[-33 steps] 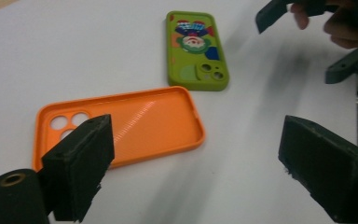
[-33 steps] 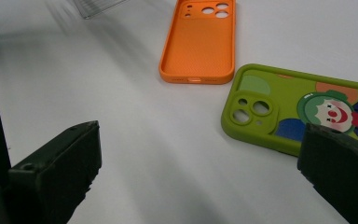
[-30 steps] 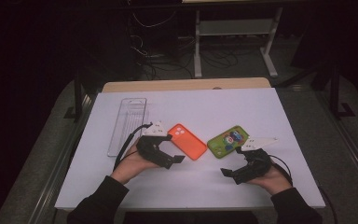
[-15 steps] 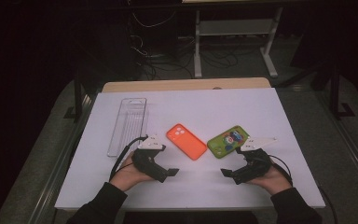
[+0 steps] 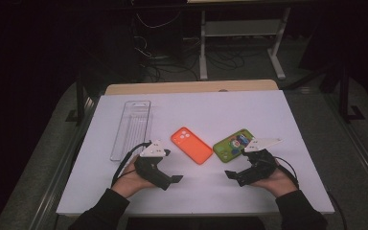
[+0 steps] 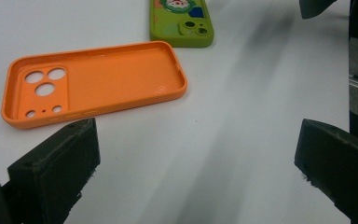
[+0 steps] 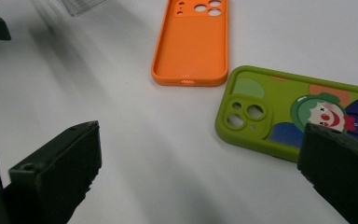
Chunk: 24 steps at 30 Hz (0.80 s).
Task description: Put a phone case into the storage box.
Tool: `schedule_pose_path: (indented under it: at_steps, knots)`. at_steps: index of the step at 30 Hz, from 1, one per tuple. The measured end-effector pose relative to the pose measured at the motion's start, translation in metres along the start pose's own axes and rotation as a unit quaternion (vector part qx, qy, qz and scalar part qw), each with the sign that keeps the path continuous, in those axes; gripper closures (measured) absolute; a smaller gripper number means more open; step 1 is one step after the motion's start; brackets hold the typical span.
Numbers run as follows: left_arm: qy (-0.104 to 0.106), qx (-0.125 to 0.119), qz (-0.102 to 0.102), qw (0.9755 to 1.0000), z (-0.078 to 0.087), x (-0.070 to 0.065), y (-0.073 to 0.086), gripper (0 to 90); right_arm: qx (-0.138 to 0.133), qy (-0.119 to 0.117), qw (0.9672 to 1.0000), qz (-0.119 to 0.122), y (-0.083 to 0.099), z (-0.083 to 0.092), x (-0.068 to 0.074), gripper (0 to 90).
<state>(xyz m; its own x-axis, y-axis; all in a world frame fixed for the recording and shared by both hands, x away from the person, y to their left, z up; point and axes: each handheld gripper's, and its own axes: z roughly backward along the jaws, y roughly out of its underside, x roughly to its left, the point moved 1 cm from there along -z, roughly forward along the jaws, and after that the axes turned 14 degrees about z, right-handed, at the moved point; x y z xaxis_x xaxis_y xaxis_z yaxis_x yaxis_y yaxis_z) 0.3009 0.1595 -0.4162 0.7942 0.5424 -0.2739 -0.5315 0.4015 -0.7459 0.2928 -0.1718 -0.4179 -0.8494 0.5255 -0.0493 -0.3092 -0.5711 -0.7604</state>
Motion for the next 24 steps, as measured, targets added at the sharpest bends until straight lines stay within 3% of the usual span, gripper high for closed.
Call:
schedule_pose_path:
  at_steps: [8,18,20,24]
  knots:
    - [0.002,-0.002,-0.004,1.0,0.001,0.001,0.0,0.0,0.029,0.015,0.9993,-0.018,-0.014,-0.004,-0.008,0.0]
    - [-0.002,-0.007,-0.003,1.0,0.001,0.0,0.002,0.1,0.022,0.035,0.9988,-0.027,-0.037,-0.005,-0.016,0.0]
    - [-0.006,-0.004,-0.012,0.9999,0.001,0.001,0.002,0.1,0.026,0.034,0.9986,-0.029,-0.045,-0.008,-0.019,0.0]
    - [-0.006,-0.007,-0.009,0.9999,0.0,-0.001,0.002,0.1,0.031,0.038,0.9983,-0.032,-0.051,-0.012,-0.022,0.0]
